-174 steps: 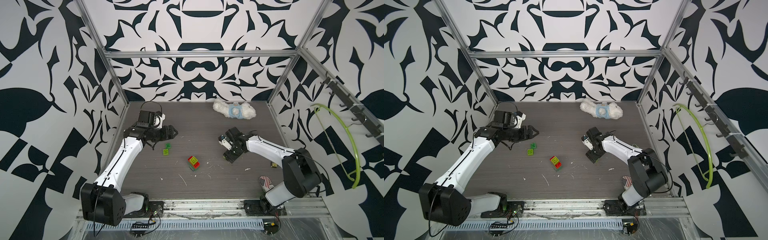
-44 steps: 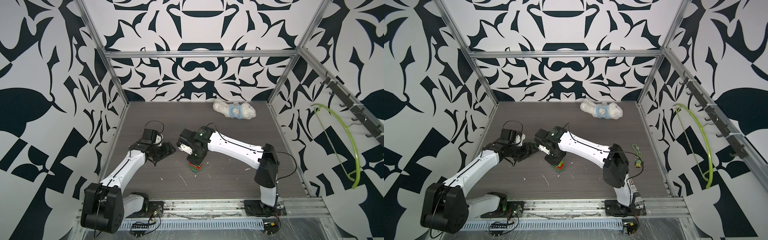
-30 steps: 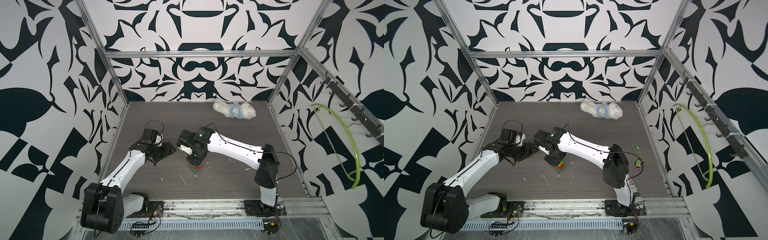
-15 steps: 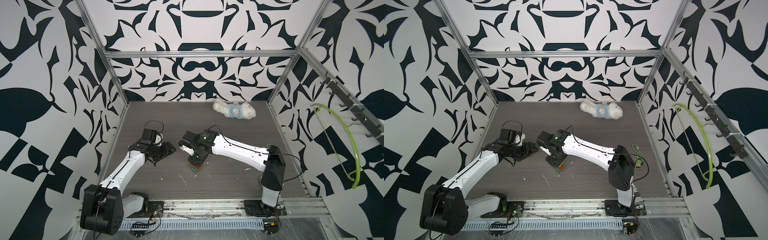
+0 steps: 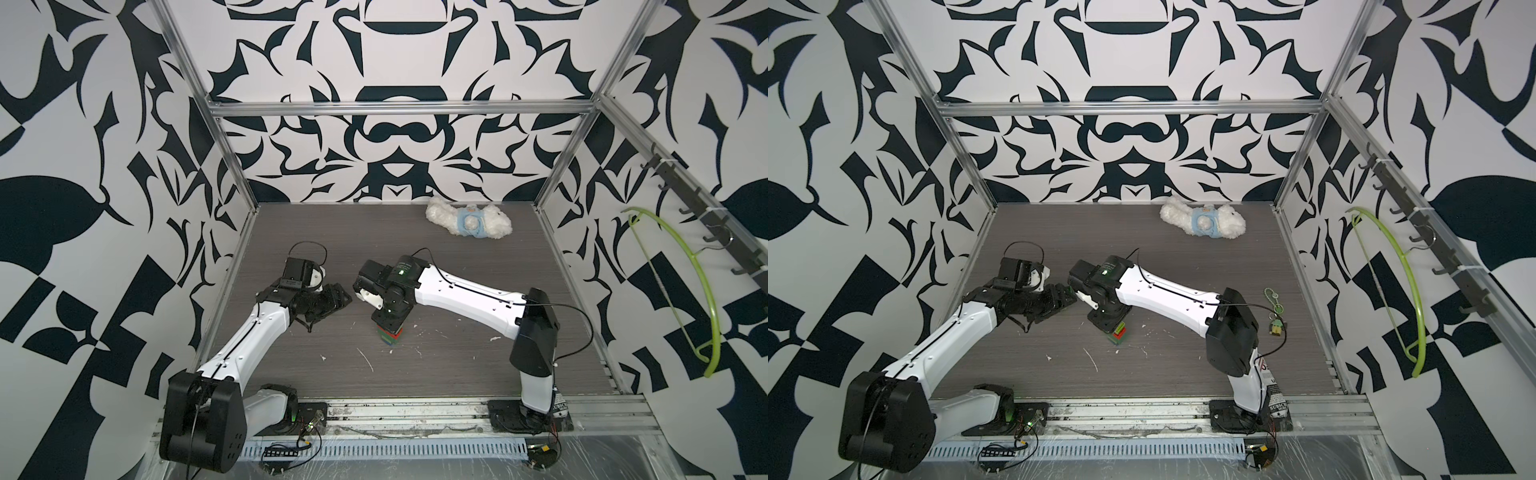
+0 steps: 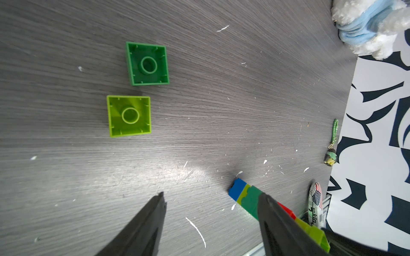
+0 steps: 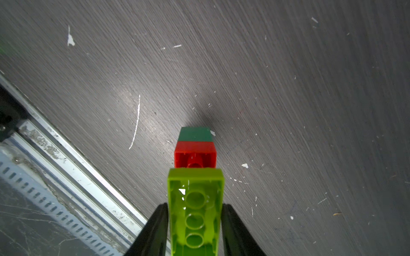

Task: Assemble a carrot with lego
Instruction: Assemble the lego brick with the lego brick.

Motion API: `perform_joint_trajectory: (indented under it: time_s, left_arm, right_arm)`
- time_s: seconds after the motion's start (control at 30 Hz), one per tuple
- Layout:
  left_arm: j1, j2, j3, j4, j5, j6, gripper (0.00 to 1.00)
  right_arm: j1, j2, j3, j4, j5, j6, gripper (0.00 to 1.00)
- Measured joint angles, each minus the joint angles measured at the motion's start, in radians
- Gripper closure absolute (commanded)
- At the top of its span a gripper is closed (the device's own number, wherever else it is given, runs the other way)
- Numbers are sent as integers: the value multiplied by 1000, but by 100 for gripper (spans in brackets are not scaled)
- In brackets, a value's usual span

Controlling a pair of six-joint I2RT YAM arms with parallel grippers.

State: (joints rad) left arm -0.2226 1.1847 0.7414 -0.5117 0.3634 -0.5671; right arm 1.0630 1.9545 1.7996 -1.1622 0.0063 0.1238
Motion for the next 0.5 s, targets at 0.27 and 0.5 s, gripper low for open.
perform_joint_trajectory:
  time_s: [0.27, 0.5]
  left_arm:
    - [0, -3, 1, -3, -1, 0, 27]
    - [0, -5, 1, -3, -2, 0, 27]
  right_arm:
    - [0, 5, 57, -13, 10, -9, 36]
    - [-16, -74, 16, 26, 5, -15, 48]
